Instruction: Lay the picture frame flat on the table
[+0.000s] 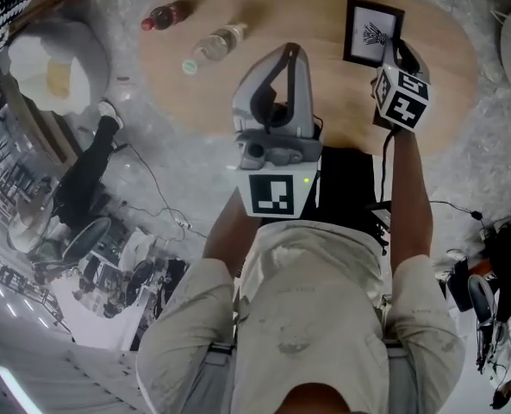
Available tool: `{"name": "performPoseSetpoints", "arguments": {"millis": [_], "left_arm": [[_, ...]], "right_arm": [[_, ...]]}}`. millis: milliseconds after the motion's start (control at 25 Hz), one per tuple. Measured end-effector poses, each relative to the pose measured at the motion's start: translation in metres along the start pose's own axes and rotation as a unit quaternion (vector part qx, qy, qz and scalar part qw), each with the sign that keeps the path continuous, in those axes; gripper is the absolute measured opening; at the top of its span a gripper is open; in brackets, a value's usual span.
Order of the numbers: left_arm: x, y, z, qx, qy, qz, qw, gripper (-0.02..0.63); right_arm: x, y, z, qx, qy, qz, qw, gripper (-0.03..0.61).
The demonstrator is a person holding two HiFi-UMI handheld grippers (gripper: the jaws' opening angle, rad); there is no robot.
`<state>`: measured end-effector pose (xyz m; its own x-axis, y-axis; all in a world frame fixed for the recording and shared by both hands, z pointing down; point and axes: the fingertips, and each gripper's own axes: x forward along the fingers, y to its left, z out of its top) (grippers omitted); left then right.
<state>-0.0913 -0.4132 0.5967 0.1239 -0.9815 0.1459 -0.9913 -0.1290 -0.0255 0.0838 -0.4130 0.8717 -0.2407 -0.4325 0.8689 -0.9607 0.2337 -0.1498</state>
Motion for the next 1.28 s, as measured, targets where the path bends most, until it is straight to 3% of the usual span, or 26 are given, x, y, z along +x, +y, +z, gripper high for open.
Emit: {"name": "performPoseSetpoints", "arguments": {"millis": [440,1280], "left_arm": [[0.001,-0.002,-0.024,-0.005,0.014,0.004,0.9999,0.005],[0.005,-0.006,-0.02,0.007,0.008,0.001,0.9999,0.005]], "right_arm": [[0.031,-0.004,-0.039,-0.003,0.048,-0.003,0.999,0.072],[0.048,-0.007,-0.068,-0.007,0.096,-0.012,0.995,0.074]]}}
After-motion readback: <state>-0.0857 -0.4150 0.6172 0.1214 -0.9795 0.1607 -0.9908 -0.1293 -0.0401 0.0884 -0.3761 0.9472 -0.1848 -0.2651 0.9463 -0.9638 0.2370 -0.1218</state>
